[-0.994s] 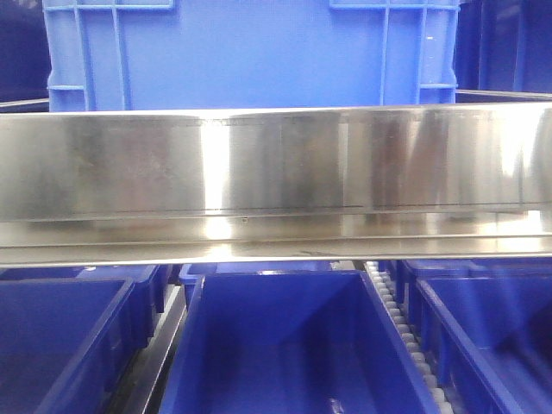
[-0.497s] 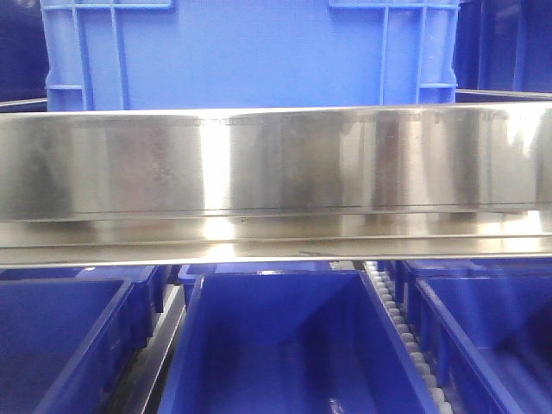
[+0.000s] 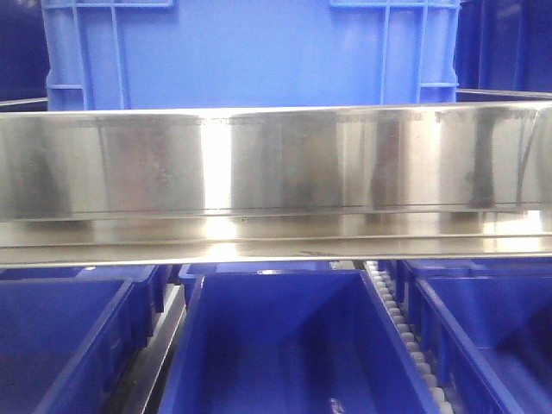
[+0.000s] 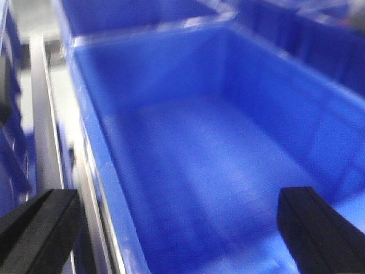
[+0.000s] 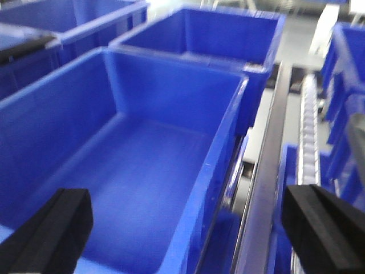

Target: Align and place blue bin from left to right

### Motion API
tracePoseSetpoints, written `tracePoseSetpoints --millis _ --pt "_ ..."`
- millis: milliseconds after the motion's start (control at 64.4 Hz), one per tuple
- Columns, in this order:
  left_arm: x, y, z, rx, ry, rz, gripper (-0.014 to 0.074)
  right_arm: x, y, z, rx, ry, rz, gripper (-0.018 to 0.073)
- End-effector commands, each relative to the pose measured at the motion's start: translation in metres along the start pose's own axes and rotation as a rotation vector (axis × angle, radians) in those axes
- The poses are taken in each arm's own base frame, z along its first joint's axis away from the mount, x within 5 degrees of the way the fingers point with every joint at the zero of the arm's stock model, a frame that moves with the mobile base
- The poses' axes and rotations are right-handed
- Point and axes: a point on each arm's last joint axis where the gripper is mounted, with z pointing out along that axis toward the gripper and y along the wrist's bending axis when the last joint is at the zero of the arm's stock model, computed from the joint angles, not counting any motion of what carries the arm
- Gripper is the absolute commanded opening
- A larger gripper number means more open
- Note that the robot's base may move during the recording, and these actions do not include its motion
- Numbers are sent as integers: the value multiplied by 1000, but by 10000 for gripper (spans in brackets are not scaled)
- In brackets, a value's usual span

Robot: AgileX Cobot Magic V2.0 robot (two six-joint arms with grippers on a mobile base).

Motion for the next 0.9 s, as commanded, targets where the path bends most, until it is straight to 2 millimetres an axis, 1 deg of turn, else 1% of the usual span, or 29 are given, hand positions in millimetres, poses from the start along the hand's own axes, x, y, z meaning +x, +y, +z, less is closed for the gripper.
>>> tracePoseSetpoints --millis 0,78,186,280,373,404,450,528,590,792,885 --pt "-10 2 11 -55 60 -48 601 -10 -3 16 -8 69 20 568" --pt "-22 2 25 -86 89 -59 601 -14 -7 37 -4 133 66 568" --pt "-31 2 42 -105 132 -62 601 -16 -13 61 3 198 86 568" --pt "-36 2 59 -141 136 -43 601 -10 -19 81 28 274 93 568" --pt "-34 2 77 -158 161 -32 601 1 -30 101 108 352 93 568" --pt "-32 2 82 -161 172 -31 601 4 -33 105 135 372 88 568" --pt "-31 3 86 -170 178 -25 601 7 -38 109 174 391 78 568" --pt "-30 4 91 -189 184 -20 601 7 -39 115 186 385 83 568" --pt "-30 5 94 -202 188 -18 601 5 -35 117 177 364 80 568" --pt "-28 5 100 -206 199 -18 601 -2 -13 124 123 285 41 568" --pt "-26 5 107 -207 212 -16 601 -2 -11 130 135 312 31 568"
